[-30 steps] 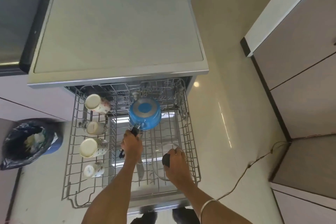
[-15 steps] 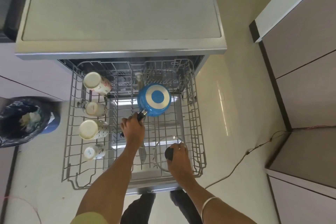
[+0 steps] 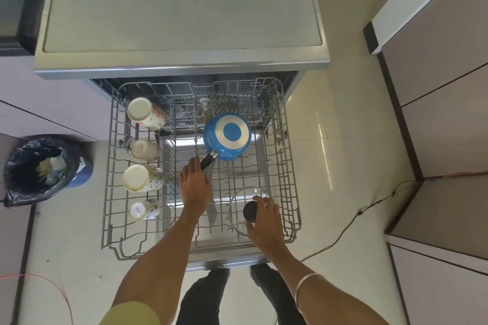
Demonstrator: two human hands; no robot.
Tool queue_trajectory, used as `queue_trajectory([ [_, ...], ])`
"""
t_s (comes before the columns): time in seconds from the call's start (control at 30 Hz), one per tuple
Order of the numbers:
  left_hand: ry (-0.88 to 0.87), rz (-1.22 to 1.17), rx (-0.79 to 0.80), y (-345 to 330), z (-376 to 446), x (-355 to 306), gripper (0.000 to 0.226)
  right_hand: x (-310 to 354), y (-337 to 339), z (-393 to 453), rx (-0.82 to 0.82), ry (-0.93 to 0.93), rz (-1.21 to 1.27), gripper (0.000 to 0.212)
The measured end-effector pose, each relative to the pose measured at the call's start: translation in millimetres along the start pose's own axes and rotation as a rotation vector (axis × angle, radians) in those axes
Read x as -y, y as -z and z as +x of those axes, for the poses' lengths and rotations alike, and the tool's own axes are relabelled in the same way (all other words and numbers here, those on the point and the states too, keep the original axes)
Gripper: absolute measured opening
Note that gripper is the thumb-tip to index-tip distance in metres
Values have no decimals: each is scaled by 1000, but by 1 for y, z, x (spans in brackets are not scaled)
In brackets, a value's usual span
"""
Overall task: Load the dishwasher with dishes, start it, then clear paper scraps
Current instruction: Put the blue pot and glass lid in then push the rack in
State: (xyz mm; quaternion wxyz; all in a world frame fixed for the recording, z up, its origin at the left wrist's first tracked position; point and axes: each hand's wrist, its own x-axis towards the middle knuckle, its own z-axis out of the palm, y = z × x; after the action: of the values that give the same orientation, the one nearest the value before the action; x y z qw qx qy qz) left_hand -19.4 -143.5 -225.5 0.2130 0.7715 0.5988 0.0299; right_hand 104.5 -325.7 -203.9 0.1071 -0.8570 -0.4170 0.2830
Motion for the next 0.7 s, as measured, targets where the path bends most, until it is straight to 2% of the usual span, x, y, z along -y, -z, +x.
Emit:
queue_trajectory([
  [0.27, 24, 32, -15, 19, -35, -8, 47, 14, 28, -4, -14, -5, 41, 58],
  [0.43, 0, 41, -41, 24, -62, -10, 50, 23, 41, -8, -45, 63, 49, 49],
  [0.57, -42, 79, 9, 25, -82, -8, 58, 22, 45, -18, -31, 159, -5, 55],
  [0.7, -91, 71, 11, 35, -105, -5, 55, 25, 49, -31, -64, 203, -28, 54],
])
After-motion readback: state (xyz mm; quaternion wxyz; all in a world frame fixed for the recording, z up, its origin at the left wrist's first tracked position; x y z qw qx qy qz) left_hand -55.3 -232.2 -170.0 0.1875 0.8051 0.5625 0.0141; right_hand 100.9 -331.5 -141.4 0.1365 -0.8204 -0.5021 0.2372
